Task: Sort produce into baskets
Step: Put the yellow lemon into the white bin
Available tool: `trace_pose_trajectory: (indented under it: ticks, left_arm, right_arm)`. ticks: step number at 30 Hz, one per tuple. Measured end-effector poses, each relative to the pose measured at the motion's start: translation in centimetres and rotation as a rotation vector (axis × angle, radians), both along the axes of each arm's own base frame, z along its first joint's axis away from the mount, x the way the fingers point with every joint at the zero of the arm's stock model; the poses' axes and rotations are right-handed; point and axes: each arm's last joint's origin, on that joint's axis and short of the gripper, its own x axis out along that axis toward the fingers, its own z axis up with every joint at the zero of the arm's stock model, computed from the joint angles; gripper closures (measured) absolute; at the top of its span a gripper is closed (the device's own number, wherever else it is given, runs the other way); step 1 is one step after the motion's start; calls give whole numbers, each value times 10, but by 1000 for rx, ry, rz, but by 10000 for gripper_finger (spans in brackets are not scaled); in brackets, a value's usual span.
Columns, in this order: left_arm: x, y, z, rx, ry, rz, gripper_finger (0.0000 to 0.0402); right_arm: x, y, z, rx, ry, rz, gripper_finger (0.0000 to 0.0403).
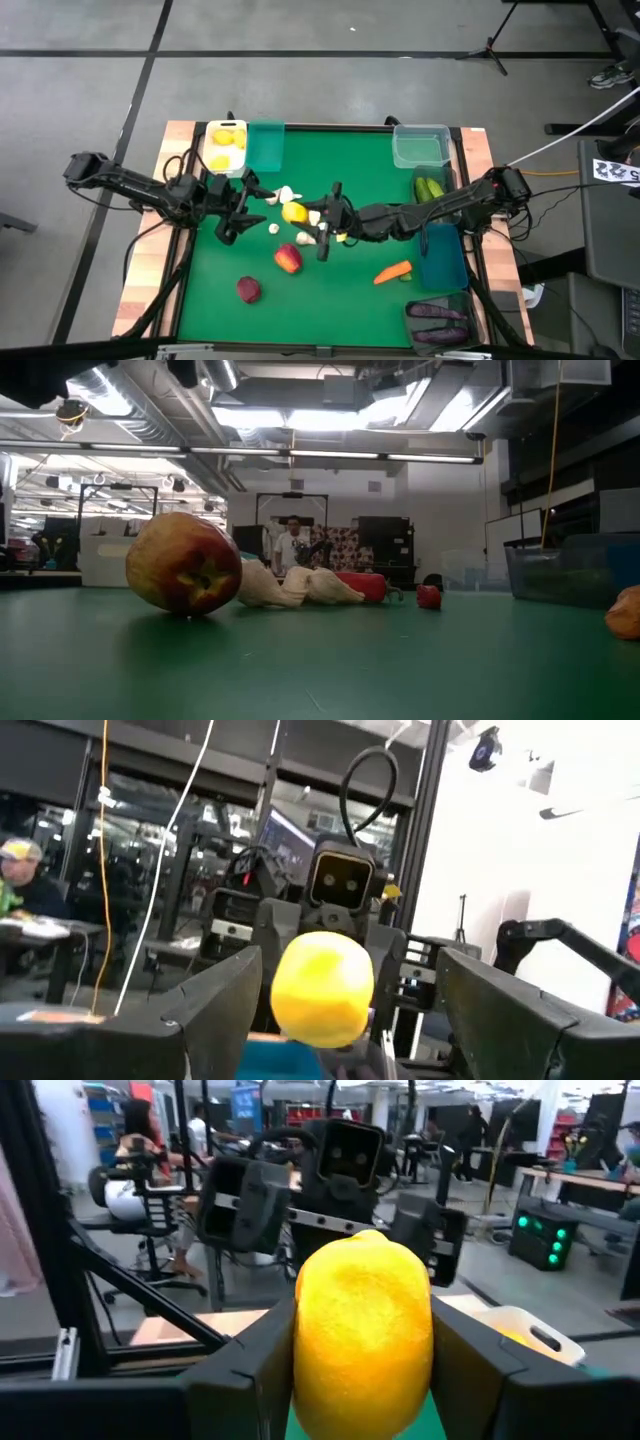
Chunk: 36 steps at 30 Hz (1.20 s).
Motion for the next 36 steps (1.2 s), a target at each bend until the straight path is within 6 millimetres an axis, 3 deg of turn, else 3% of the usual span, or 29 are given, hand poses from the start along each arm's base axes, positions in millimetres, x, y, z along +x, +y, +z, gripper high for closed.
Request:
trace_pose_trajectory:
  ticks: [25,36]
  left_arm:
    - [29,-3,-19,7,-74,58,106]
    - [31,-3,-12,-9,-101,82,106]
  right_arm:
    - [2,-4,2,-15,-15,29,219]
    - [2,-3,4,-10,-42,55,219]
